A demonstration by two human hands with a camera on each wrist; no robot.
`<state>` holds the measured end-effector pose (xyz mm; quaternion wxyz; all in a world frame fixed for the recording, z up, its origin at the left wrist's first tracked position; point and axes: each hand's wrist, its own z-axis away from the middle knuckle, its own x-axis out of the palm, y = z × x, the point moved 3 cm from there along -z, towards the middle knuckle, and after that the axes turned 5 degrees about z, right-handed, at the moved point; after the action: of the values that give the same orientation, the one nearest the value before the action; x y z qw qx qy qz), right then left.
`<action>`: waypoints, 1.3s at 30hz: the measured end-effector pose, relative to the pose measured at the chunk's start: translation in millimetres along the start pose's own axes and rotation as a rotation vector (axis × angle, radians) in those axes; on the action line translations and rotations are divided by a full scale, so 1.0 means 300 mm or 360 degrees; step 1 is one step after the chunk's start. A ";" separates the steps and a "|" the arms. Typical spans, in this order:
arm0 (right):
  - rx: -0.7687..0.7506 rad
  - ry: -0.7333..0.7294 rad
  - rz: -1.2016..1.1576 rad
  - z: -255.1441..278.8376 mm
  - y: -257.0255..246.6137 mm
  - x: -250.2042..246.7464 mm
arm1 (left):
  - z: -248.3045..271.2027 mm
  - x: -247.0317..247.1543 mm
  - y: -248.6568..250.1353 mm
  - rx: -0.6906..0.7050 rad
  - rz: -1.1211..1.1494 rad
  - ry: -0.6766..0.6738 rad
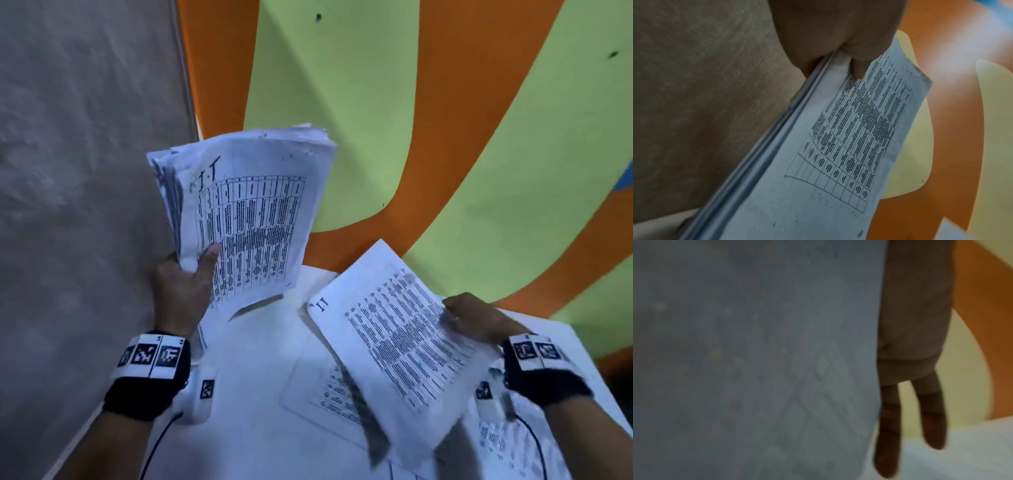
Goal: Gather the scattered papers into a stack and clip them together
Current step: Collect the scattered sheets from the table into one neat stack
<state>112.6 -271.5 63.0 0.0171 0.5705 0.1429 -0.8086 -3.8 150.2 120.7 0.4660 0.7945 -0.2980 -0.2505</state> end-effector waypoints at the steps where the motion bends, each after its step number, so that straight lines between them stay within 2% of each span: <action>1: -0.0002 -0.0059 0.0123 -0.013 0.019 0.046 | 0.000 0.017 0.001 0.0000 0.0003 0.0000; 5: 0.0052 -0.0183 0.0291 -0.066 0.069 0.257 | 0.001 0.052 -0.013 0.0020 0.0023 0.0002; 8: 0.0165 -0.0237 0.0298 -0.084 0.079 0.328 | -0.001 0.073 -0.030 0.0011 0.0068 -0.0001; 14: 0.0228 -0.0092 0.0416 -0.088 0.002 0.384 | 0.015 0.109 -0.034 -0.0019 0.0101 0.0016; 19: 0.0259 -0.0186 -0.0067 -0.083 -0.008 0.393 | 0.025 0.115 -0.021 0.0009 0.0037 0.0006; 23: 0.0302 0.0042 -0.0184 -0.073 -0.006 0.372 | 0.024 0.111 -0.021 -0.0008 0.0022 0.0027; 26: 0.0269 0.0209 -0.0316 -0.049 -0.003 0.334 | 0.022 0.099 -0.021 -0.0019 0.0024 0.0043; 30: 0.0169 0.0444 -0.0286 -0.028 0.046 0.225 | 0.025 0.082 -0.012 -0.0024 0.0020 0.0073; 32: 0.0051 0.0381 -0.0329 -0.022 0.079 0.157 | 0.035 0.076 0.006 -0.0010 0.0013 0.0079; 35: -0.0088 0.0056 -0.0230 -0.025 0.085 0.120 | 0.059 0.076 0.039 0.0000 0.0003 0.0082; 37: -0.0050 -0.0164 0.0013 -0.034 0.064 0.157 | 0.065 0.078 0.041 -0.0042 0.0026 0.0073; 39: 0.0023 -0.0227 0.0198 -0.046 0.043 0.222 | 0.072 0.076 0.041 -0.0080 0.0030 0.0071</action>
<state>104.7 -271.4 -5.7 0.0734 0.5194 0.0997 -0.8455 -5.5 116.6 119.6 0.4947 0.7851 -0.2886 -0.2358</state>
